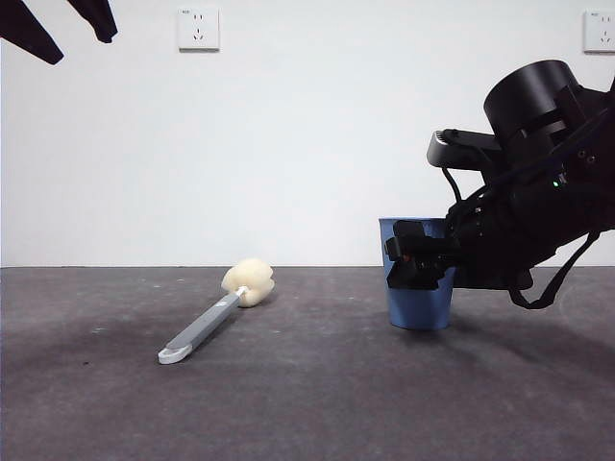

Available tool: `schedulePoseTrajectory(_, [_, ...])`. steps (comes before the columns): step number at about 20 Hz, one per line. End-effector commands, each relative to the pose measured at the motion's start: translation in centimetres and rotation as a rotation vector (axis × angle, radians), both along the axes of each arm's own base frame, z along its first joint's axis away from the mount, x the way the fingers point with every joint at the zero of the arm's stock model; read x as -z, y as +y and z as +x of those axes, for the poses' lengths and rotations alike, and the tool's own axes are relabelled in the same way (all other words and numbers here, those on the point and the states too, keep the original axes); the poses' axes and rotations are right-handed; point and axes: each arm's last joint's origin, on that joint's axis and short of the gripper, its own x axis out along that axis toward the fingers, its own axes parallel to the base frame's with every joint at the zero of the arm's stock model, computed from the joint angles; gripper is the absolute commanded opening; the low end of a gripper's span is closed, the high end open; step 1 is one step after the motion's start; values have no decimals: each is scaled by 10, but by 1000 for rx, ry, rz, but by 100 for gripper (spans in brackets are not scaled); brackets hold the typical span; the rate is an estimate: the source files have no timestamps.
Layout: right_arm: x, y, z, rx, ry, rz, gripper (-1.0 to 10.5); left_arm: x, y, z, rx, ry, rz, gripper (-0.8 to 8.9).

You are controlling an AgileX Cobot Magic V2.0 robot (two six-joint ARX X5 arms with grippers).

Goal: Pick up the cup brush,pick up the cup,insert the brush into the cup,clean the cup,put the cup brush back,put the cup back to the fixed position on the table

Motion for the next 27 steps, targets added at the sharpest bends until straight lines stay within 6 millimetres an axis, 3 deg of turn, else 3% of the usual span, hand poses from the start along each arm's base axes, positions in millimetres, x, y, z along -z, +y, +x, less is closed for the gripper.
schedulePoseTrajectory(1, [16, -3, -9, 7, 121, -27, 396, 2, 0, 0, 8, -3, 12, 284])
schedulePoseTrajectory(3, [9, -3, -10, 10, 114, -19, 448, 2, 0, 0, 8, -2, 11, 284])
schedulePoseTrajectory(10, [-37, -11, -29, 23, 140, 3, 448, 2, -1, 0, 9, -2, 11, 284])
schedulePoseTrajectory(13, [-63, -13, -58, 13, 245, 50, 444, 3, 0, -1, 12, 5, 14, 283])
schedulePoseTrajectory(18, [-100, -18, -124, -164, 410, 114, 421, 3, -2, -2, 97, 34, -20, 283])
schedulePoseTrajectory(22, [-111, -31, -161, -222, 486, 91, 188, 7, -3, -6, 188, 87, -22, 262])
schedulePoseTrajectory(24, [-115, -36, -170, -232, 479, 99, -24, 8, -2, -8, 219, 108, -9, 47])
schedulePoseTrajectory(25, [-117, -37, -172, -235, 469, 105, -9, 9, -2, -9, 229, 114, -4, -12])
schedulePoseTrajectory(27, [-120, -39, -175, -241, 454, 114, -9, 10, -2, -10, 235, 120, 5, -8])
